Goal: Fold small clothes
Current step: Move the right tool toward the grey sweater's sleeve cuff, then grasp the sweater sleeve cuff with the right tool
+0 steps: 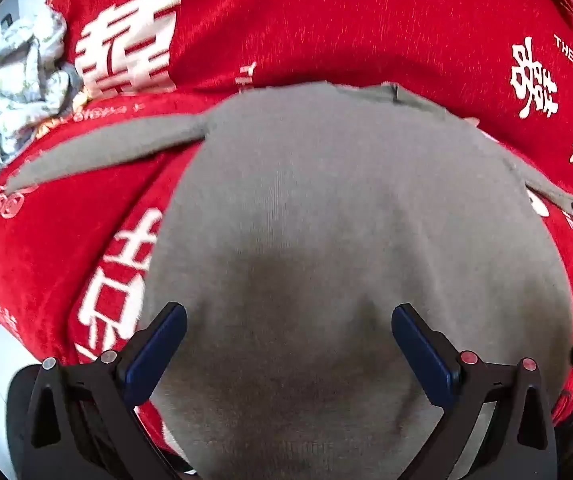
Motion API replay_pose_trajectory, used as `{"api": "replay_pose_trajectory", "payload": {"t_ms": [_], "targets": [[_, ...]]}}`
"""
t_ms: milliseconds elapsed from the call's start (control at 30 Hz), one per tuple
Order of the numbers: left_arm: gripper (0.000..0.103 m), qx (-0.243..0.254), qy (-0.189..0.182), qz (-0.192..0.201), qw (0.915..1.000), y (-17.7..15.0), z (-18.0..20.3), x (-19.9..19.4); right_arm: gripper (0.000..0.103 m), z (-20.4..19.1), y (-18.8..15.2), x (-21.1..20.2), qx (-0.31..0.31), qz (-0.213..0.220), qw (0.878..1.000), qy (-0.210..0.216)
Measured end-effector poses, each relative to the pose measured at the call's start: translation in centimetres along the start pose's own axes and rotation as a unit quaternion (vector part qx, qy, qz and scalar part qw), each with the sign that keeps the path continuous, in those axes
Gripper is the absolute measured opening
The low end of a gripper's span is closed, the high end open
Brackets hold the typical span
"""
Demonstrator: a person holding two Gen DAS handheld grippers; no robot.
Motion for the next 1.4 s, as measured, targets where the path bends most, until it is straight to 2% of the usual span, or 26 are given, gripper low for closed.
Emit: {"api": "replay_pose_trajectory", "payload": {"t_ms": [133,233,300,333,400,467,500,567,633,667,767,833,900,967,1133,1233,1400], "targets": [[0.103,0.006,-0.025,0.024,0.9994,0.6,1.2,-2.6,0.054,0.5,0.0,-1.0,0.006,0.020,1.000,0.011],[0.103,0.006,-0.024,0.040,0.9989,2.2,2.4,-3.2,0.058,2.9,0.5,-2.3,0.031,0.048,0.998,-0.013],[0.103,0.028,-0.032,0.029,0.9987,3.0,4.0,-3.5,0.058,4.5,1.3,-2.9,0.045,0.058,0.997,-0.021],[0.103,0.041,-0.035,0.009,0.9985,3.2,4.8,-3.3,0.058,5.3,1.7,-3.3,0.056,0.067,0.996,-0.022],[0.103,0.057,-0.037,0.002,0.9977,4.0,5.7,-3.6,0.058,7.0,2.5,-4.0,0.082,0.081,0.993,-0.019],[0.103,0.059,-0.052,0.002,0.9969,4.9,7.1,-4.2,0.058,8.6,3.2,-4.5,0.094,0.089,0.991,-0.022],[0.103,0.049,-0.074,-0.001,0.9961,5.5,7.6,-5.2,0.058,9.3,3.5,-4.4,0.097,0.087,0.991,-0.019],[0.103,0.062,-0.067,-0.005,0.9958,6.0,8.6,-5.1,0.058,10.6,4.0,-4.5,0.104,0.085,0.991,-0.022],[0.103,0.065,-0.076,-0.004,0.9950,6.9,9.7,-5.4,0.058,12.1,4.3,-4.5,0.121,0.086,0.989,-0.020],[0.103,0.088,-0.040,-0.008,0.9953,6.9,10.4,-4.4,0.058,12.6,4.4,-4.4,0.131,0.082,0.988,-0.014],[0.103,0.108,-0.022,-0.018,0.9938,7.8,12.0,-3.5,0.058,14.7,4.5,-3.9,0.154,0.069,0.986,-0.015],[0.103,0.114,-0.009,-0.008,0.9934,8.8,12.9,-3.4,0.058,16.7,4.6,-3.9,0.178,0.072,0.981,-0.016],[0.103,0.119,-0.001,-0.003,0.9929,9.7,13.8,-3.2,0.058,19.1,4.8,-4.0,0.224,0.087,0.971,0.011],[0.103,0.116,-0.009,-0.004,0.9932,10.5,14.7,-3.0,0.058,21.8,4.7,-4.1,0.273,0.098,0.957,0.023],[0.103,0.121,-0.019,-0.023,0.9922,11.8,17.6,-1.5,0.058,30.2,4.5,-4.2,0.360,0.130,0.924,-0.016],[0.103,0.130,-0.025,-0.031,0.9907,12.4,19.8,-0.4,0.058,35.2,4.2,-3.4,0.418,0.149,0.896,-0.014],[0.103,0.137,-0.028,-0.049,0.9889,13.8,23.0,2.2,0.058,40.9,3.3,0.0,0.462,0.136,0.876,-0.017]]}}
Point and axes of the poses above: each gripper's, at about its wrist camera, not at the fingertips, and x roughly the way its jaws point, z to its right, y to its top, the point moved 10 cm from there along x, roughly the way its jaws point, and after that the axes turned 11 degrees about y, right-handed, at the moved point
